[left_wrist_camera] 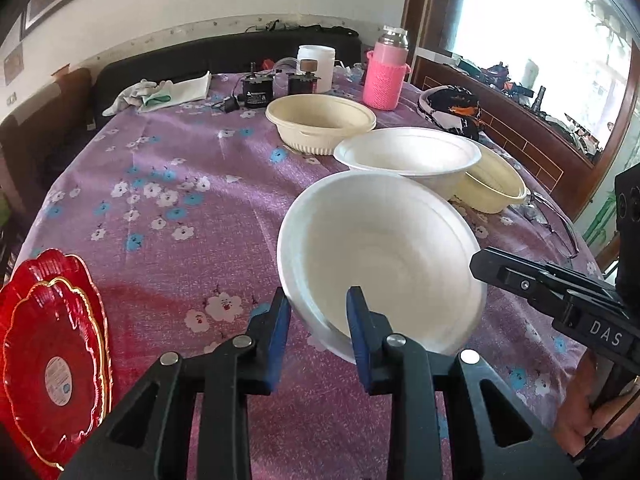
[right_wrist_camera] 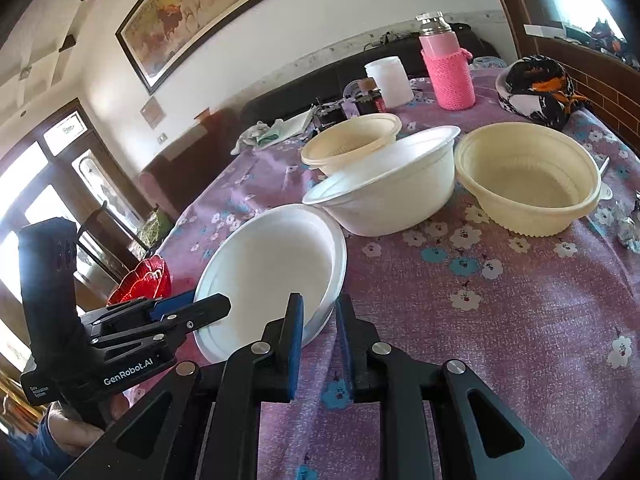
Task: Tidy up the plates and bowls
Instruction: 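Grasp the rim of the white shallow bowl with the left gripper, then carry the white bowl with the left gripper over the stacked red plates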
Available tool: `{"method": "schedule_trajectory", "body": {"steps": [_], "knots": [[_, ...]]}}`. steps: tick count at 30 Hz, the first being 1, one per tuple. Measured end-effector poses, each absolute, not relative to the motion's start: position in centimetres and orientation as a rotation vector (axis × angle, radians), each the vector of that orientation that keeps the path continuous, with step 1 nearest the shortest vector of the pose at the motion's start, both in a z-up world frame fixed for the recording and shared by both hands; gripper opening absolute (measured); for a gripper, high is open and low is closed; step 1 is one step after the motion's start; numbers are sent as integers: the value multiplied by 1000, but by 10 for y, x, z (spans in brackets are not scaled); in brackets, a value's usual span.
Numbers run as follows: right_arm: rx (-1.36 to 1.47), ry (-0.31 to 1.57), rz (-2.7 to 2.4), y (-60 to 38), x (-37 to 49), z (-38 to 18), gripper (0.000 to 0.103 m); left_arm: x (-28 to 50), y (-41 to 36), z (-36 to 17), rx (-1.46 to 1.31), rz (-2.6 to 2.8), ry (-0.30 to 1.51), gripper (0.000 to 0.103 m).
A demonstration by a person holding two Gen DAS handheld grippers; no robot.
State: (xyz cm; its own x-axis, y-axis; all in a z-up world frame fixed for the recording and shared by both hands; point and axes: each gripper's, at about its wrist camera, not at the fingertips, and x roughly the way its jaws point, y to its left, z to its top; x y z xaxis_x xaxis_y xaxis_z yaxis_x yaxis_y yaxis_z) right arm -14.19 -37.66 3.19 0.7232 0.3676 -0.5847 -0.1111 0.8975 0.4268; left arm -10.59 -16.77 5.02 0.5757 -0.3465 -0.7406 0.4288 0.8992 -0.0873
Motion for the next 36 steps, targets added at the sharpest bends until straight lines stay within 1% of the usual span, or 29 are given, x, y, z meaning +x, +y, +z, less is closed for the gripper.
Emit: {"method": "schedule_trajectory", "body": {"steps": [36], "knots": [[296,718,318,-332,-145,46,18,-133,-119,63,42,-398,759,28]]}}
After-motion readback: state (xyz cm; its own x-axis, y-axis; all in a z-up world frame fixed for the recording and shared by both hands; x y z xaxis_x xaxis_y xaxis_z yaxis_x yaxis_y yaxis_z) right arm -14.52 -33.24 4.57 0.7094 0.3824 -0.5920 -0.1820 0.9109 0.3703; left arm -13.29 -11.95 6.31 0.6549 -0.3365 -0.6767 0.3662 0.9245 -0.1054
